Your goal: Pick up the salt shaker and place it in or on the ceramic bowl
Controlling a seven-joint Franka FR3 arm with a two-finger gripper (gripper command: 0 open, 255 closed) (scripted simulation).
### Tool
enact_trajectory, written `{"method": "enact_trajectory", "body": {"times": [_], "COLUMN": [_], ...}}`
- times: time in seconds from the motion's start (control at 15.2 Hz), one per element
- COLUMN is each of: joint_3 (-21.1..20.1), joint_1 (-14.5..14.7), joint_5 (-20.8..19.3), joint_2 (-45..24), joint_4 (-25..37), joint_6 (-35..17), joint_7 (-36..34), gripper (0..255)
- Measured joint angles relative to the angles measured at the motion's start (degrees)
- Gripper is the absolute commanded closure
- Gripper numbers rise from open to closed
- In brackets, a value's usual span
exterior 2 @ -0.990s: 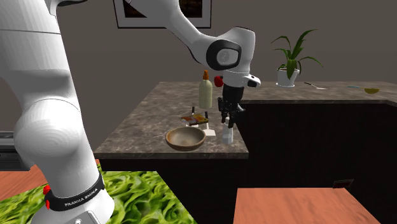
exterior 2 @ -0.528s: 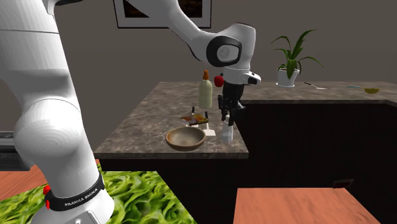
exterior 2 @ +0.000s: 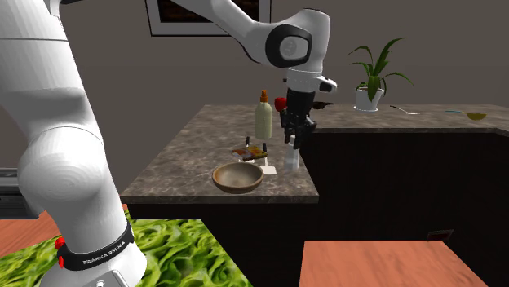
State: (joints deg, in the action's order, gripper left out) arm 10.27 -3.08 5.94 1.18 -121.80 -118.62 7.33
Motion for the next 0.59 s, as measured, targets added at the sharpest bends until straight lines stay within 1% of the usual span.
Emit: {"method": "enact_trajectory", "body": {"times": [0.59], "joint_3": [0.0], "joint_1": [0.0], "joint_5": [-0.8], "joint_2": [2.2], "joint_4": [4.7], "joint_6": [6.8], "joint_7": [-0.9], "gripper": [255]}}
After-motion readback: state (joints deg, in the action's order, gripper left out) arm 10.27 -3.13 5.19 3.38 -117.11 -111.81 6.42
